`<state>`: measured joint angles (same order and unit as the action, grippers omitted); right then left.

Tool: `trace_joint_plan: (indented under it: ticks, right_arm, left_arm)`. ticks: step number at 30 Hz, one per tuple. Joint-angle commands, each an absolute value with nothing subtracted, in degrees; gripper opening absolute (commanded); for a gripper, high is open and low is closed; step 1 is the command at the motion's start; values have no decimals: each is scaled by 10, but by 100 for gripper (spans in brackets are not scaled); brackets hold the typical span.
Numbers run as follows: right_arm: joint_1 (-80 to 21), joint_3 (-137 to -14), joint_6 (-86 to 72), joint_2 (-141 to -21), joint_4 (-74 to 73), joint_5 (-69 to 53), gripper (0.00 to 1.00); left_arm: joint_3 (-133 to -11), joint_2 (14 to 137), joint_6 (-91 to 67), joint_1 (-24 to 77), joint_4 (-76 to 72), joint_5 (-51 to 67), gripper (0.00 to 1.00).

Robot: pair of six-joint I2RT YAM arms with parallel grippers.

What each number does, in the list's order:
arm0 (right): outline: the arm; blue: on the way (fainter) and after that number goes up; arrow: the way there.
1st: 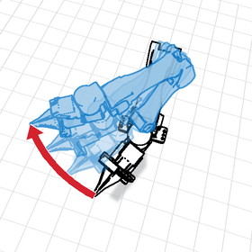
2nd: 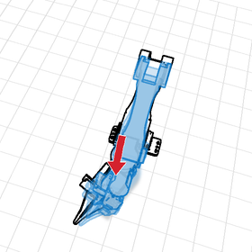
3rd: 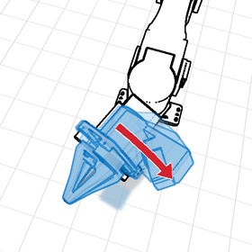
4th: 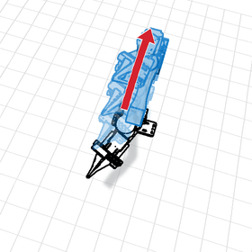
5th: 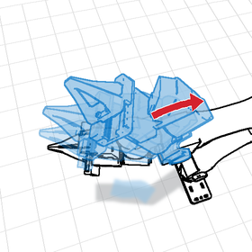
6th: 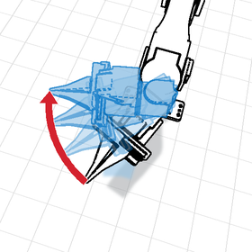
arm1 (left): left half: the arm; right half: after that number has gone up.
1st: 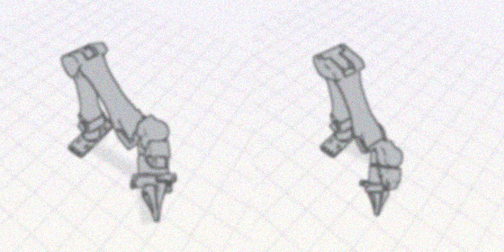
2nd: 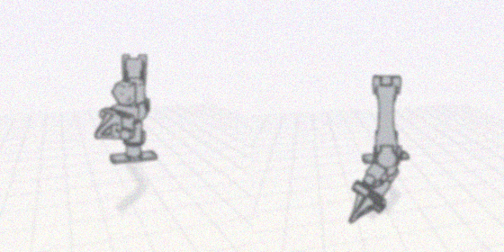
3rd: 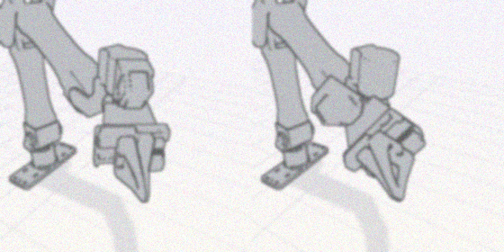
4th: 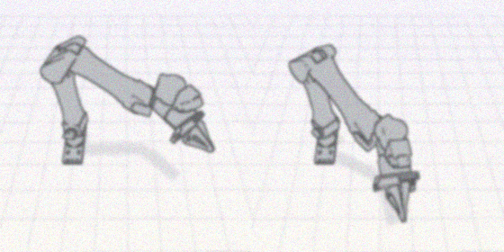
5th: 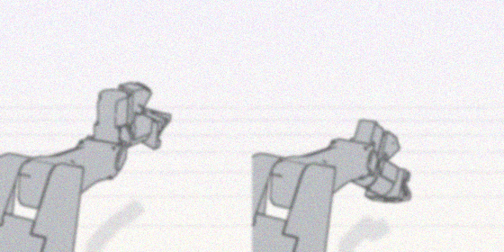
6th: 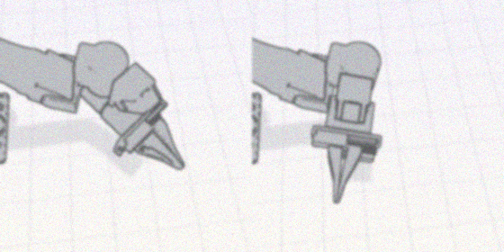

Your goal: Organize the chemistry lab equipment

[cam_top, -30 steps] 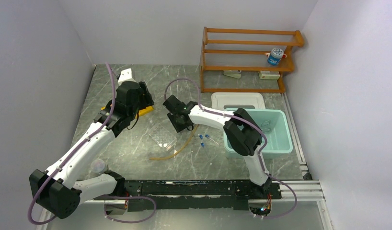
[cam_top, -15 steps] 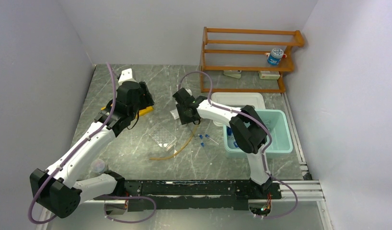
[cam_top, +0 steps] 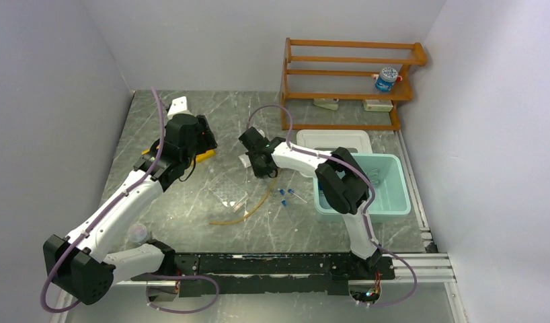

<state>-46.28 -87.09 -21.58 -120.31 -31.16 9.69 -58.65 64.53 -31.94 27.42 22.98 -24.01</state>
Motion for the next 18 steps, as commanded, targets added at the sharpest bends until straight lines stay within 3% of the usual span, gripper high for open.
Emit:
trace_joint_plan:
  ticks: [1, 2, 11, 18]
  right_arm:
    - [-462, -890, -220, -1219, -316, 131, 4]
    - [-462, -889, -221, -1212, -313, 135, 0]
    - [-452, -866, -264, -1054, -264, 145, 0]
    - [-390, -808, -390, -908, -289, 231, 0]
  left_arm:
    - [-585, 648, -320, 271, 217, -229, 68]
    - [-586, 649, -319, 271, 217, -227, 68]
    - [-587, 648, -315, 271, 211, -211, 68]
    - [-575, 641, -310, 271, 205, -190, 68]
